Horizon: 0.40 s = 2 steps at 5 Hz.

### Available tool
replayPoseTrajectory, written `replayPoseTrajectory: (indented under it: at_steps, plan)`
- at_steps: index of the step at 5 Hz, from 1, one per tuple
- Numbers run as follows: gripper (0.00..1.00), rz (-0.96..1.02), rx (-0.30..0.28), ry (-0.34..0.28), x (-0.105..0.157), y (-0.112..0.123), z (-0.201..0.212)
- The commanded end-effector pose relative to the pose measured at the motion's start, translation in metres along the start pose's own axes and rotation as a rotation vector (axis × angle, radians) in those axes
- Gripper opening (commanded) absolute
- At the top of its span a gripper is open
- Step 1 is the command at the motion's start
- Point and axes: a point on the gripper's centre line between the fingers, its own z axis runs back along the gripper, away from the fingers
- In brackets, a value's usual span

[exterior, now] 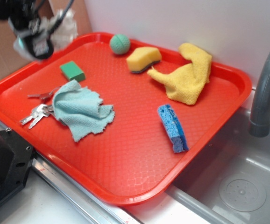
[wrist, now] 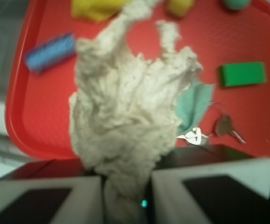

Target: Grab the white paper.

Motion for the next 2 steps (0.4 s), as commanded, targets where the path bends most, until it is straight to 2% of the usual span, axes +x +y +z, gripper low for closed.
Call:
replayPoseTrajectory:
  at_steps: [1,2]
  plan:
    - [0.00,0.271,0.165,-0.138,0.000,0.014,0.074]
    - [0.00,0.251,0.213,-0.101,-0.002,0.012,0.059]
